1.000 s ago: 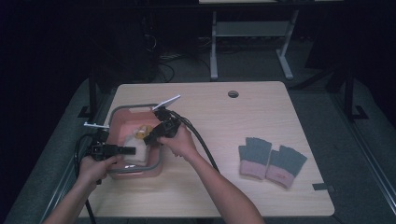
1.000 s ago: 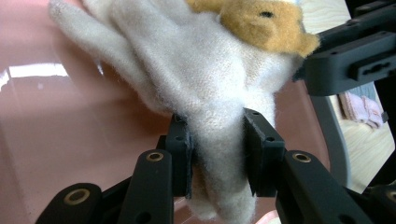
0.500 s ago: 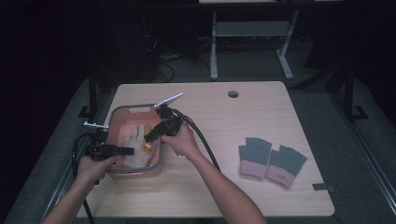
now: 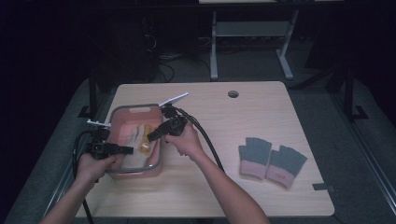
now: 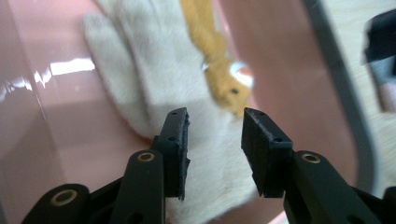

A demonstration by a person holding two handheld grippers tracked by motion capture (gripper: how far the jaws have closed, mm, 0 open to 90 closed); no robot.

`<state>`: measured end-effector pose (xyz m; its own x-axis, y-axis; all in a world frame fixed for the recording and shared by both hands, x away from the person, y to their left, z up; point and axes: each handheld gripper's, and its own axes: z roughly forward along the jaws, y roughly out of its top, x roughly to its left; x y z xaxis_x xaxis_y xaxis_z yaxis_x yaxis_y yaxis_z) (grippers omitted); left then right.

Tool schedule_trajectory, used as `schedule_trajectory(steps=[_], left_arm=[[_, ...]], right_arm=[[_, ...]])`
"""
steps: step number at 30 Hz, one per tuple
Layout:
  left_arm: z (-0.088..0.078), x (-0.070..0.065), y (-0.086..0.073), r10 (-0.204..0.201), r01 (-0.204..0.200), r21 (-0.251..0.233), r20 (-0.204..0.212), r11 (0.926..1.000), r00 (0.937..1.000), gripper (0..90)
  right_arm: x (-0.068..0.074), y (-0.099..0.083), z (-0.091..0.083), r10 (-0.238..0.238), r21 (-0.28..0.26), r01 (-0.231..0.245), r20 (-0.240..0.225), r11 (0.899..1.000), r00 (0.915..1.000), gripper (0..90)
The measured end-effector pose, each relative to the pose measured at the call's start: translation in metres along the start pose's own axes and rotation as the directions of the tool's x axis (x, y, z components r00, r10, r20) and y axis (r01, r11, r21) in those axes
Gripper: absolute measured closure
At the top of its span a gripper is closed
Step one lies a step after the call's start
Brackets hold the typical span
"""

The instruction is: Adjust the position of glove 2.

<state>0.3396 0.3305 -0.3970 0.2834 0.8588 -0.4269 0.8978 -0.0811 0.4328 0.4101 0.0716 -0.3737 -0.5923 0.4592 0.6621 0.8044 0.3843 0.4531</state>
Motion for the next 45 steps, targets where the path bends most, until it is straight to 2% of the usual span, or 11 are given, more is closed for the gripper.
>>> schedule_trajectory(steps=[2,8,12,15,25,35,38,45], left_arm=[[0.002,0.000,-0.001,0.007,-0.007,0.015,0.002,0.9999,1.0000,59.0],[-0.004,-0.006,0.001,0.019,-0.019,-0.020,0.016,0.9996,0.9997,57.6],[-0.008,-0.014,0.002,0.036,-0.034,-0.054,0.035,0.9980,0.9987,57.0],[-0.009,-0.021,0.004,0.041,-0.036,-0.073,0.065,0.9967,0.9971,55.0],[-0.010,-0.041,0.009,0.074,-0.065,-0.105,0.089,0.9924,0.9933,52.1],[-0.009,-0.060,0.016,0.130,-0.118,-0.118,0.103,0.9860,0.9861,50.0],[-0.008,-0.066,0.017,0.136,-0.121,-0.127,0.110,0.9844,0.9846,48.6],[-0.004,-0.082,0.021,0.171,-0.154,-0.138,0.127,0.9785,0.9771,46.8]], right_arm=[[0.000,-0.001,-0.002,-0.001,-0.006,0.001,0.003,1.000,1.0000,74.4],[0.000,-0.003,-0.008,-0.002,-0.023,0.002,-0.003,1.000,1.0000,73.6],[-0.001,-0.004,-0.014,-0.001,-0.036,0.001,-0.007,0.999,1.0000,72.8],[-0.002,-0.006,-0.020,-0.001,-0.045,0.001,-0.011,0.999,0.9999,71.8],[-0.010,-0.014,-0.043,0.005,-0.086,-0.005,-0.001,0.996,1.0000,69.7],[-0.018,-0.023,-0.065,0.018,-0.116,-0.016,0.013,0.993,0.9998,68.1],[-0.022,-0.027,-0.072,0.023,-0.126,-0.020,0.020,0.992,0.9995,67.6],[-0.029,-0.037,-0.092,0.037,-0.151,-0.031,0.035,0.988,0.9987,66.4]])
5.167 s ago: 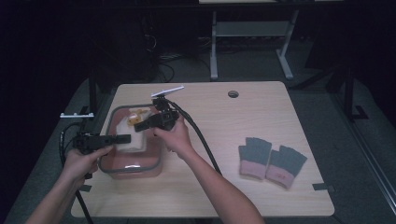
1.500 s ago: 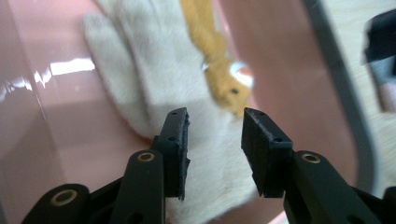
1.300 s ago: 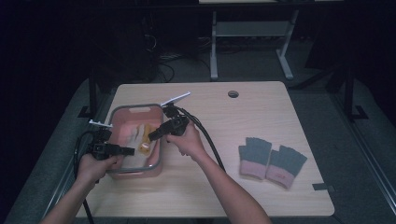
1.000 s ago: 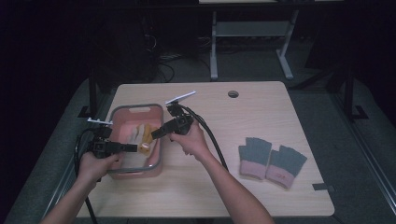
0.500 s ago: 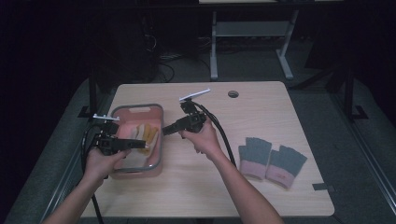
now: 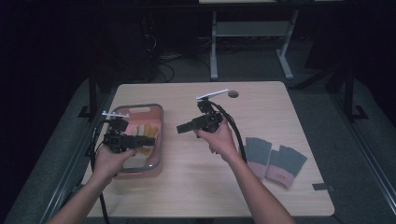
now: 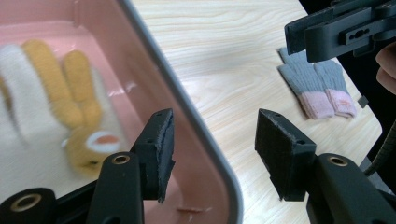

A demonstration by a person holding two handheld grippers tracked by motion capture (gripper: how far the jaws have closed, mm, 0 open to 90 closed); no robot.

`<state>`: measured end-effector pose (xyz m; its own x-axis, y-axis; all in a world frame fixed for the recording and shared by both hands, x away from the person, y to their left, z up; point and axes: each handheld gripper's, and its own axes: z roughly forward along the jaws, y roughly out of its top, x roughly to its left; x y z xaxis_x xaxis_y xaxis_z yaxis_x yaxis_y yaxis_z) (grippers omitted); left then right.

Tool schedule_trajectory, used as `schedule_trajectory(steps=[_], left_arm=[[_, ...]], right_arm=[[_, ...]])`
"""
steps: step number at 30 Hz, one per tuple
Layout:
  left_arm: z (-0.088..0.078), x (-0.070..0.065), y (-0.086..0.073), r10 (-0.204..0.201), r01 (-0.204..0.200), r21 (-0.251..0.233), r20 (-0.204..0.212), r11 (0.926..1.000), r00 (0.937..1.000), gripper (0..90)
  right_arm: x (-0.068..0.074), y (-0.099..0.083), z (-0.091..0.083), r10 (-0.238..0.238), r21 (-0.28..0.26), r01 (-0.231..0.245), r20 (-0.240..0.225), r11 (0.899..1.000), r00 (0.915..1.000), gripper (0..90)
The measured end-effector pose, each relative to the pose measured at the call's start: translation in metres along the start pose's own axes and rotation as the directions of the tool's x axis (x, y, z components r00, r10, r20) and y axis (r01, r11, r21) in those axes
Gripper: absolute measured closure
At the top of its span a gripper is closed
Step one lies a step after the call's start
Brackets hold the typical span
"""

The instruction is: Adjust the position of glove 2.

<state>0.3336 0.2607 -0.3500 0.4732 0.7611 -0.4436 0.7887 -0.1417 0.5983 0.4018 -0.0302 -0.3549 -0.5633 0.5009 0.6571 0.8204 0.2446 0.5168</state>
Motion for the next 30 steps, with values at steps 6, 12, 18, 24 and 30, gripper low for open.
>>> schedule_trajectory(steps=[6,12,18,24,30], left_arm=[[0.011,-0.017,0.005,0.036,-0.036,0.005,0.028,0.9993,0.9990,44.4],[0.023,-0.034,0.011,0.078,-0.080,0.023,0.055,0.9966,0.9954,43.6],[0.031,-0.047,0.016,0.087,-0.089,0.014,0.086,0.9960,0.9925,43.2],[0.041,-0.060,0.018,0.108,-0.110,0.020,0.102,0.9937,0.9889,41.4],[0.051,-0.073,0.018,0.132,-0.135,0.018,0.116,0.9907,0.9845,37.9]], right_arm=[[-0.008,-0.008,-0.021,0.012,-0.023,-0.012,0.016,1.000,0.9998,64.4],[-0.016,-0.017,-0.038,0.024,-0.047,-0.022,0.028,0.999,0.9993,64.0],[-0.022,-0.025,-0.053,0.038,-0.065,-0.036,0.042,0.997,0.9984,62.9],[-0.029,-0.035,-0.069,0.054,-0.081,-0.049,0.055,0.996,0.9970,61.5],[-0.039,-0.047,-0.082,0.076,-0.092,-0.069,0.069,0.993,0.9947,60.7]])
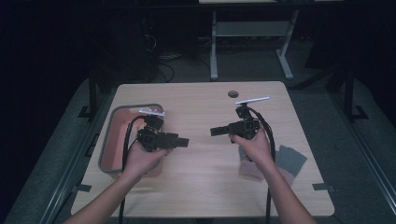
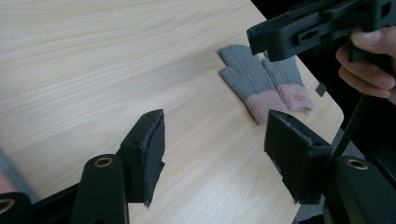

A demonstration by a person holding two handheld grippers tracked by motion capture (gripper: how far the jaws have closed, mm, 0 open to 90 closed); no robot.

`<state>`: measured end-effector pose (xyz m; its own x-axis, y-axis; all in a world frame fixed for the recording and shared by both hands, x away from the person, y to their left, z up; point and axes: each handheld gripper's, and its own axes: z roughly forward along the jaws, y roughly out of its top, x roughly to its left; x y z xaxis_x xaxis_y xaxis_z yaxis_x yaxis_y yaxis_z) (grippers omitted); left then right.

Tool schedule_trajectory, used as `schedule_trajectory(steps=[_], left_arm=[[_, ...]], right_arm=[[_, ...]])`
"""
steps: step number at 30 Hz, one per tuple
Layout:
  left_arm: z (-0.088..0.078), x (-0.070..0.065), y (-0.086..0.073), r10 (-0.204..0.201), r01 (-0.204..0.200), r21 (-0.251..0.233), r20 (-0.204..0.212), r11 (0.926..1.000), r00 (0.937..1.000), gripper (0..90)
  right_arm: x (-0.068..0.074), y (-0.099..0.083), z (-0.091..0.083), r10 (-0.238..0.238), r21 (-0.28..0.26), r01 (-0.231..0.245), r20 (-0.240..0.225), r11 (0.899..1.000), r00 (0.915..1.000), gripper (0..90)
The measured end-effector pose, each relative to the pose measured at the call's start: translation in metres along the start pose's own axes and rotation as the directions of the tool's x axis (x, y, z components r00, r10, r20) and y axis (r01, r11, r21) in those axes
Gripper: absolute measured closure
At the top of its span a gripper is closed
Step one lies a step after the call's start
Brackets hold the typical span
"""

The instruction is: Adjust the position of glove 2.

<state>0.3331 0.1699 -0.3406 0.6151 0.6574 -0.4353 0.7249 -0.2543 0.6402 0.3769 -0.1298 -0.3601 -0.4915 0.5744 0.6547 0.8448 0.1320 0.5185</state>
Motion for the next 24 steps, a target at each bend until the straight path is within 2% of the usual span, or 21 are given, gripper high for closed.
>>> schedule_trajectory(steps=[5,8,18,24], left_arm=[[0.008,-0.007,0.002,0.012,-0.012,0.006,0.013,0.9999,0.9999,37.2],[0.015,-0.011,0.002,0.012,-0.013,0.014,0.023,0.9998,0.9997,37.1],[0.029,-0.023,0.002,0.036,-0.037,0.017,0.053,0.9992,0.9980,35.7],[0.039,-0.030,0.002,0.046,-0.047,0.018,0.070,0.9987,0.9965,35.0]], right_arm=[[-0.012,-0.010,-0.011,0.015,-0.007,-0.014,0.027,1.000,0.9995,60.0],[-0.017,-0.015,-0.017,0.029,-0.012,-0.029,0.027,1.000,0.9992,60.0],[-0.027,-0.026,-0.032,0.042,-0.025,-0.041,0.044,0.999,0.9981,59.0],[-0.037,-0.036,-0.040,0.056,-0.033,-0.054,0.057,0.998,0.9968,57.9]])
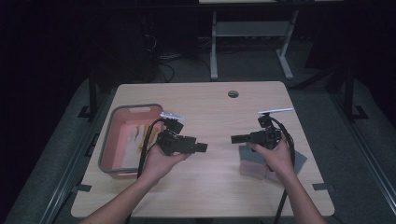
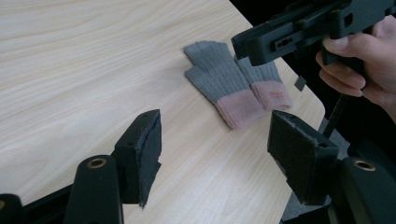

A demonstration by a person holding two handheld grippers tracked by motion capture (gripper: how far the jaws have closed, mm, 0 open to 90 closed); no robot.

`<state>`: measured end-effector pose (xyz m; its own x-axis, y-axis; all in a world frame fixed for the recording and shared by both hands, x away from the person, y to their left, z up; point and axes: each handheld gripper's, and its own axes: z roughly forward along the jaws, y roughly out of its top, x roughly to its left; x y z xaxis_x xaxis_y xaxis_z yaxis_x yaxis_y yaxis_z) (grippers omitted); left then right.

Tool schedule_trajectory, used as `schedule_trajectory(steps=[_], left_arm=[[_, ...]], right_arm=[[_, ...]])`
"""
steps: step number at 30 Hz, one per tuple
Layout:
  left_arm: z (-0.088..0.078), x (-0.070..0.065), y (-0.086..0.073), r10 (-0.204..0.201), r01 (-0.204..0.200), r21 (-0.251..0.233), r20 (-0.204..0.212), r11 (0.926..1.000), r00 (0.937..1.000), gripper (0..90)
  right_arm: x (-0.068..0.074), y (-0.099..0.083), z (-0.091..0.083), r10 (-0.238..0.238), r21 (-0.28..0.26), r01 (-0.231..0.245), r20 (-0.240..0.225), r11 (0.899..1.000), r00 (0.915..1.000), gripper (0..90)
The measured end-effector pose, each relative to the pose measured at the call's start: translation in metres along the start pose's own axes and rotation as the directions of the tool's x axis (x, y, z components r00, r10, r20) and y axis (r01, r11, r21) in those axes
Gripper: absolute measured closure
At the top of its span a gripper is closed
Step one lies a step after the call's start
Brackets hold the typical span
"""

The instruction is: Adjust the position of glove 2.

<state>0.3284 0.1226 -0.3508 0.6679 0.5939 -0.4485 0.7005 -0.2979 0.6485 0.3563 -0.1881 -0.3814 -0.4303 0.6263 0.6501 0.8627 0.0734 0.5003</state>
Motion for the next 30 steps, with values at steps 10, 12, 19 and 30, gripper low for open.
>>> schedule_trajectory(steps=[10,12,19,30], left_arm=[[0.022,-0.011,0.000,0.015,-0.016,0.022,0.029,0.9996,0.9995,34.2],[0.027,-0.014,0.000,0.019,-0.020,0.030,0.035,0.9993,0.9992,33.6],[0.044,-0.024,-0.002,0.037,-0.039,0.040,0.069,0.9984,0.9969,32.6],[0.073,-0.039,-0.009,0.033,-0.042,0.070,0.121,0.9967,0.9921,31.1]], right_arm=[[-0.022,-0.019,-0.018,0.030,-0.008,-0.029,0.041,1.000,0.9987,56.6],[-0.025,-0.023,-0.021,0.030,-0.010,-0.029,0.049,1.000,0.9984,55.6],[-0.038,-0.035,-0.034,0.040,-0.011,-0.039,0.086,0.999,0.9955,53.6],[-0.053,-0.056,-0.048,0.025,-0.020,-0.022,0.173,1.000,0.9846,53.1]])
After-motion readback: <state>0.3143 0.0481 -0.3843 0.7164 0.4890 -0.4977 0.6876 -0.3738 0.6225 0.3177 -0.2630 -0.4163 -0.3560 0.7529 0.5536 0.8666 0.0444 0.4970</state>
